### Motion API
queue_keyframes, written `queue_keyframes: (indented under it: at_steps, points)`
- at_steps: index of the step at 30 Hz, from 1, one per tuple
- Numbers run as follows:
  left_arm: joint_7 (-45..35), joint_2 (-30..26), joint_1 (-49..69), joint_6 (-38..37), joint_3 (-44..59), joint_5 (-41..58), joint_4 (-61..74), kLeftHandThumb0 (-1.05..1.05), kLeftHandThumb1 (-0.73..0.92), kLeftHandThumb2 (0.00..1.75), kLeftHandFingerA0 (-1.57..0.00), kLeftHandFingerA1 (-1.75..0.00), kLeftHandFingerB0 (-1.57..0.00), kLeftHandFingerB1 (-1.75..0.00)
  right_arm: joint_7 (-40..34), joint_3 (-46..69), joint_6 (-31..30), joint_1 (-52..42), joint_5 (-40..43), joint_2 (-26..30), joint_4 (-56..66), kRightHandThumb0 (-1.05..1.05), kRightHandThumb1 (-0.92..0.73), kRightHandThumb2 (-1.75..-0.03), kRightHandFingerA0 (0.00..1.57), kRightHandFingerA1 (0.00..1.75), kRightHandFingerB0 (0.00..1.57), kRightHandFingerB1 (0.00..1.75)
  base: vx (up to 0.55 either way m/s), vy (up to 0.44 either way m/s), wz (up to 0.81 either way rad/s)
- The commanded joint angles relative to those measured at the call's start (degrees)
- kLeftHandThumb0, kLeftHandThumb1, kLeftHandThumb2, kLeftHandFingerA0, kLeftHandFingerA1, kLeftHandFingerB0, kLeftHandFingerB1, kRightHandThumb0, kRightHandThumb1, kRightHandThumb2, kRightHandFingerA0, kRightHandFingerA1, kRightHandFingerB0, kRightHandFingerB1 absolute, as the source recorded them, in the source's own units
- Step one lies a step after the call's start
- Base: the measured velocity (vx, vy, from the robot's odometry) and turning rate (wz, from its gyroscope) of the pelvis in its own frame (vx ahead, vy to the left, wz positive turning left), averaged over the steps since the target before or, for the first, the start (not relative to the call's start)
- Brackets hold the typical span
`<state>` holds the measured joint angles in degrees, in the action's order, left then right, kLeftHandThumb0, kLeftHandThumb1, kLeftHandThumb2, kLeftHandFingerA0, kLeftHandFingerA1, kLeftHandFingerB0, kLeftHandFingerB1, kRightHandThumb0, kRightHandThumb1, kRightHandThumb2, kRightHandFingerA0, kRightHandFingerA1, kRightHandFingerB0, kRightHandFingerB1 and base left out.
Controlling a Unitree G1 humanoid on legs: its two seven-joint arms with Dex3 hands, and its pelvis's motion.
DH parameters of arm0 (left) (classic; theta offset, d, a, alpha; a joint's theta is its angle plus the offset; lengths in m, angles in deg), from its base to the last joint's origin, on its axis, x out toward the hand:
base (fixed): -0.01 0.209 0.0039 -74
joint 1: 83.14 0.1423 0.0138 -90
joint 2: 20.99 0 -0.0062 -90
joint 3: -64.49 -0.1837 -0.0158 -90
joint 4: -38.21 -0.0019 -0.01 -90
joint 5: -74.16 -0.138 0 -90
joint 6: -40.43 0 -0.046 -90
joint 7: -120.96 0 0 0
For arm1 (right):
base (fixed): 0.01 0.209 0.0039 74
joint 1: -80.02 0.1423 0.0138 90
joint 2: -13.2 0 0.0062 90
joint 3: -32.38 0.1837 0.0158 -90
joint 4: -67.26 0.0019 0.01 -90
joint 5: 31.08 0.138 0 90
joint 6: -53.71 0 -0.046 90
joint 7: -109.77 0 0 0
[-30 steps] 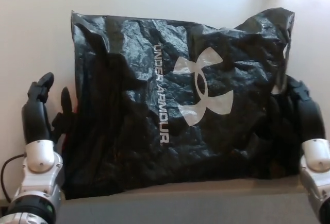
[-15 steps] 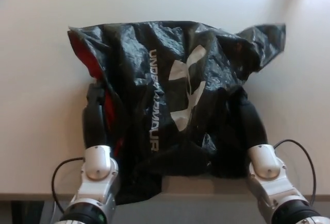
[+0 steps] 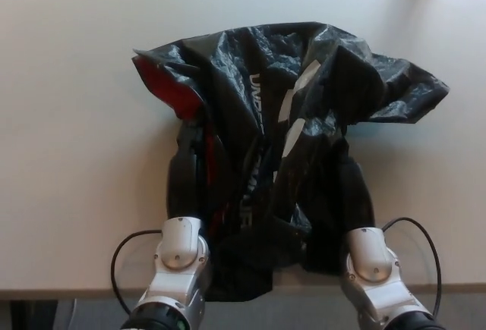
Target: A plastic bag is kept in the middle of the desk and the robot uses both its hands to grab the bag from the left and right and brings its hands close together to compress the bag
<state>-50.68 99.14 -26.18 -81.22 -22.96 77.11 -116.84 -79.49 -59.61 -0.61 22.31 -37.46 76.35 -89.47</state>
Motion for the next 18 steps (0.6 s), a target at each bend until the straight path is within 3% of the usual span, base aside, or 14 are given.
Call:
queue_keyframes:
  at_steps: [1,5,6,7,8,9,10,12,14,15,16,18]
  points:
    - [-1.6,1.1,1.2,0.0,-0.8,-1.3,-0.9,-0.64,0.92,1.12,-0.01,-0.19,-0.05,-0.24,-1.1,-1.2,0.9,-1.1,-1.9,1.3,-0.5,-0.70,-0.83,-1.17,0.04,0.43,0.04,0.39,0.00,0.000,0.00]
    - [-1.1,0.4,2.4,0.6,-1.6,-2.0,-0.6,-0.66,0.92,1.06,0.00,-0.16,-0.06,-0.25,-1.7,-2.3,0.4,-1.9,-2.9,1.3,-0.7,-0.73,-0.82,-1.18,0.04,0.40,0.04,0.38,0.00,0.000,0.00]
    - [-1.6,0.5,3.3,0.5,-1.5,-1.7,-0.4,-0.66,0.92,1.04,0.00,-0.19,-0.06,-0.26,-2.0,-3.9,1.0,-2.7,-4.8,2.5,-0.1,-0.75,-0.92,-0.85,0.08,0.31,0.08,0.30,0.00,0.000,0.00]
    - [-2.3,0.4,3.9,0.1,-1.5,-1.5,-0.1,-0.66,0.92,1.02,0.00,-0.19,-0.06,-0.25,-1.9,-4.8,1.3,-3.1,-5.7,3.2,0.2,-0.75,-0.92,-0.84,0.08,0.32,0.08,0.30,0.00,0.000,0.00]
    - [-3.9,-0.3,5.0,-0.2,-1.3,-0.9,0.8,-0.64,0.92,1.28,0.00,-0.24,-0.03,-0.26,-1.3,-5.5,1.7,-3.5,-5.7,3.6,0.5,-0.75,-0.92,-0.81,0.06,0.32,0.05,0.28,0.00,0.000,0.00]
    - [-5.0,-0.7,5.8,-0.1,-1.1,-0.4,1.4,-0.64,0.92,1.28,0.00,-0.24,-0.03,-0.26,-1.0,-5.9,2.0,-4.1,-5.8,3.8,0.8,-0.75,-0.92,-0.81,0.06,0.32,0.05,0.28,0.00,0.000,0.00]
    - [-5.4,-0.9,7.1,-0.1,-1.1,-0.2,2.7,-0.65,0.91,1.27,0.00,-0.26,-0.04,-0.26,-0.4,-6.4,2.3,-4.8,-6.1,4.6,1.4,-0.69,-0.78,-1.18,0.01,0.38,0.01,0.34,0.00,0.000,0.00]
    - [-7.5,-3.1,9.5,0.0,-0.9,0.4,6.6,-0.74,0.91,1.25,0.00,-0.23,-0.10,-0.22,0.1,-7.7,1.9,-6.8,-7.1,7.1,4.7,-0.82,-0.79,-1.15,0.03,0.25,0.08,0.23,0.00,0.000,0.00]
    - [-7.9,-5.3,11.2,1.2,-0.5,0.4,10.7,-0.75,0.89,1.24,0.00,-0.24,-0.09,-0.23,2.0,-7.7,0.8,-8.7,-6.2,9.1,8.7,-0.77,-0.75,-1.14,0.00,0.26,0.06,0.23,0.00,0.000,0.00]
    - [-9.4,-8.4,11.5,1.5,1.3,2.1,13.9,-0.78,0.92,0.77,-0.05,-0.27,-0.08,-0.23,2.7,-7.1,0.2,-10.3,-6.2,12.4,13.5,-0.78,-0.72,-1.12,0.00,0.23,0.01,0.21,0.00,0.000,0.00]
    - [-10.8,-10.6,11.7,2.1,2.6,3.6,16.5,-0.83,0.82,1.18,0.00,-0.24,-0.11,-0.22,2.9,-6.5,0.0,-11.3,-6.1,14.3,16.6,-0.79,-0.70,-1.08,0.00,0.23,0.01,0.21,0.00,0.000,0.00]
    - [-14.9,-15.1,12.2,3.3,5.0,6.6,22.4,-0.78,0.74,1.13,0.00,-0.31,-0.10,-0.25,6.0,-3.6,0.3,-13.2,-2.1,17.8,22.6,-0.73,-0.56,-0.94,0.00,0.23,0.00,0.21,0.00,0.000,0.00]
